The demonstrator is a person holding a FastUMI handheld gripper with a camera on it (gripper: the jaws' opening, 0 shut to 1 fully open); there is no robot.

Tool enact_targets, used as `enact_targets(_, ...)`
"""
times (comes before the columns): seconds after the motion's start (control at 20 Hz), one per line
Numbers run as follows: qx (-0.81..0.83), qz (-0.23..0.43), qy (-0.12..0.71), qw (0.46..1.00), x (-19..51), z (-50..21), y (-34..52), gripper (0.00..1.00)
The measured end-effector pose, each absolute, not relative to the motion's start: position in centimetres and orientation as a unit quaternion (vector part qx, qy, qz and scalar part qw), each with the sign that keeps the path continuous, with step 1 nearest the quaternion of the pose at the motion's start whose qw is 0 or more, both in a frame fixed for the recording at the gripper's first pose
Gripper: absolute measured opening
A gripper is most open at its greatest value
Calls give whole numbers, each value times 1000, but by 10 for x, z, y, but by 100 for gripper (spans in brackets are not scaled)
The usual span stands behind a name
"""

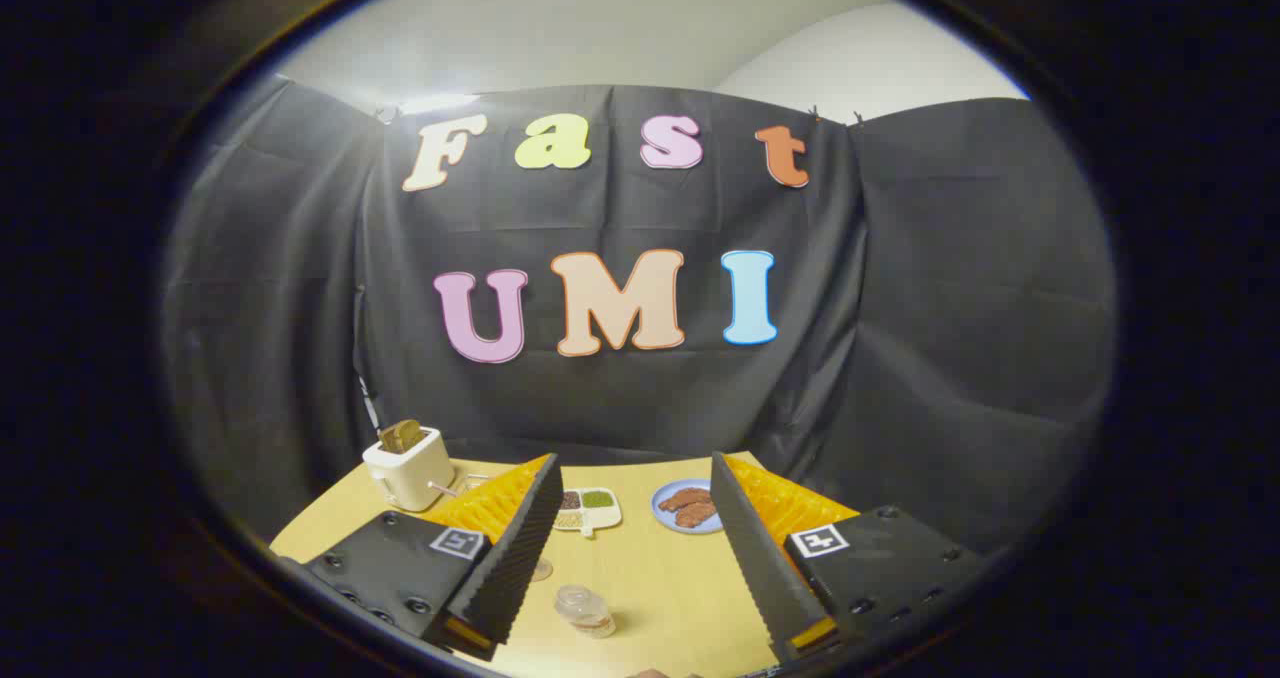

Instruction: Take the bottle from table, then pour the juice into the cup, finally place the bottle on the coaster

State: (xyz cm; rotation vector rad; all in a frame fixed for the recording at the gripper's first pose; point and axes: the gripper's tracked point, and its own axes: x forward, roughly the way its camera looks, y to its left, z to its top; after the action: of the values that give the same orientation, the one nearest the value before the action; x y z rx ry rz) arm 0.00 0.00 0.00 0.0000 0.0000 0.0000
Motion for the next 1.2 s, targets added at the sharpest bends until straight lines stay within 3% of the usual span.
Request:
enact_targets(0.75, -15, 18, -13, 1000, -4, -9, 2, 95)
enact_targets(1.2, -20, 42, 25, 999, -17, -76, 15, 95)
